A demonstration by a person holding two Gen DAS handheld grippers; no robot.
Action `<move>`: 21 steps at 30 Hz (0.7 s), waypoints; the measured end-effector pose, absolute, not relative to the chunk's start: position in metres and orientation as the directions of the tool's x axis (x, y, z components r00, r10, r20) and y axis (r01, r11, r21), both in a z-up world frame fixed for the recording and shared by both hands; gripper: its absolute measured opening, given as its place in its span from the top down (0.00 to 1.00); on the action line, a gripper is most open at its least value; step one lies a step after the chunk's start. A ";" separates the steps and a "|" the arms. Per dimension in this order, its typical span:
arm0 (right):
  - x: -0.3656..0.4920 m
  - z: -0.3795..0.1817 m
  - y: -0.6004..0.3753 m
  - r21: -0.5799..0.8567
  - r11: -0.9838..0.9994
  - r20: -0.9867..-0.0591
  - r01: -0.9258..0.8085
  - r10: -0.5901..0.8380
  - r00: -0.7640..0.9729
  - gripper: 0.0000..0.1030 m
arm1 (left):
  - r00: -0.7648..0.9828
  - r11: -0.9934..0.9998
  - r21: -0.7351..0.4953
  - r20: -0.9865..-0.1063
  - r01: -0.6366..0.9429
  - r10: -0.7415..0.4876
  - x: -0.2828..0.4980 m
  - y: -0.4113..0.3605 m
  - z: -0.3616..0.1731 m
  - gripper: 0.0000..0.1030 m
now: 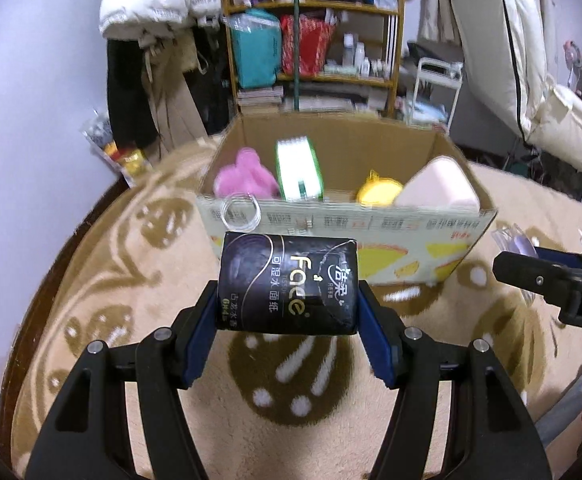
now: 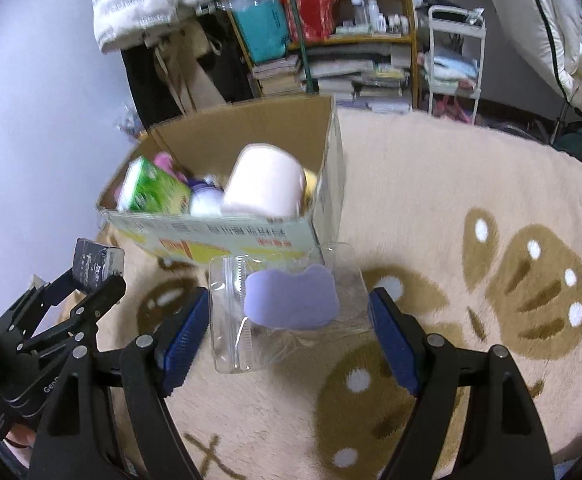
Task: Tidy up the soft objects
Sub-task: 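Lift the clear bag with the right tool while the left tool lifts the Face pack over the box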
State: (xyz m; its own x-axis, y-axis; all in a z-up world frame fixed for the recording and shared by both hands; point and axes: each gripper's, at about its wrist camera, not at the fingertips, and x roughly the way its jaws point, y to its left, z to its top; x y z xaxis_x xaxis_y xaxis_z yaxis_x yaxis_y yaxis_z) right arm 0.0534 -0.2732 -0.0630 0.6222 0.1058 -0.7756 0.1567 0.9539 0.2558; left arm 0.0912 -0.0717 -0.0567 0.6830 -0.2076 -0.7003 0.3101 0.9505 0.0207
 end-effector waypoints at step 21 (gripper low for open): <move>0.079 -0.014 -0.257 0.233 0.971 -0.543 0.053 0.085 0.835 0.18 | 0.828 0.938 0.133 -0.519 0.321 -0.210 0.124 -0.074 -0.001 0.38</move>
State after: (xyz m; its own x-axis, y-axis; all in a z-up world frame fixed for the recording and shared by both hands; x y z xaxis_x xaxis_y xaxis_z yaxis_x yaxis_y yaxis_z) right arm 0.0791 -0.2566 -0.0141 0.8351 0.0849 -0.5434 0.0530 0.9710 0.2332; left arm 0.1237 -0.0739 -0.0008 0.8285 -0.2099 -0.5192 0.3209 0.9377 0.1329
